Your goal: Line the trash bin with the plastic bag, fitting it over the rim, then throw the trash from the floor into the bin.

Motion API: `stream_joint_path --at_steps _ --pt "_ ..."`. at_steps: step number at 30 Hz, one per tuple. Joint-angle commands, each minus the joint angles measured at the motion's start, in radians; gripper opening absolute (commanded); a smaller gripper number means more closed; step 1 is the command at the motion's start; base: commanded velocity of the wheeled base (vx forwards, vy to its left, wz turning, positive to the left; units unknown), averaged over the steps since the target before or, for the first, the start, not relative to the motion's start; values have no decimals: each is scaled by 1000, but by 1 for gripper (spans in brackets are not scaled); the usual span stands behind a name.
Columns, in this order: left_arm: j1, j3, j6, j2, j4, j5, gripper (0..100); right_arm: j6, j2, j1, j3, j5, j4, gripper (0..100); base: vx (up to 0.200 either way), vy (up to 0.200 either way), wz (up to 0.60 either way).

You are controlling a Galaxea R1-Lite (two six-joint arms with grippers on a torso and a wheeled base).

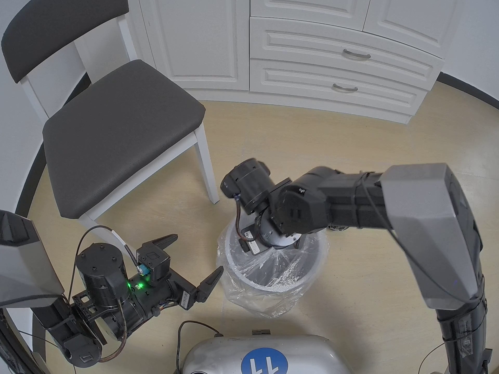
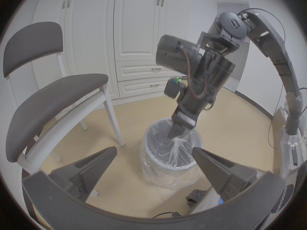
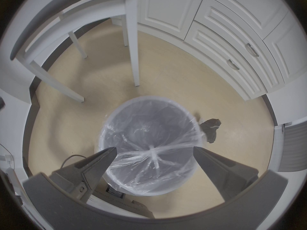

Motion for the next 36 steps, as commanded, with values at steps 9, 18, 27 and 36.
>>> stream_joint_path --at_steps 9,18,27,36 --pt "-2 10 2 -9 -1 1 100 24 105 11 -17 -42 8 100 0 0 0" --pt "-2 13 2 -18 -2 1 100 38 142 -15 -17 -62 8 100 0 0 0" --pt "-2 15 2 -16 -2 1 100 38 188 -33 -17 -61 -6 100 0 0 0" --pt "-3 13 2 -6 -2 2 100 53 191 -38 -17 -59 -16 0 0 0 0"
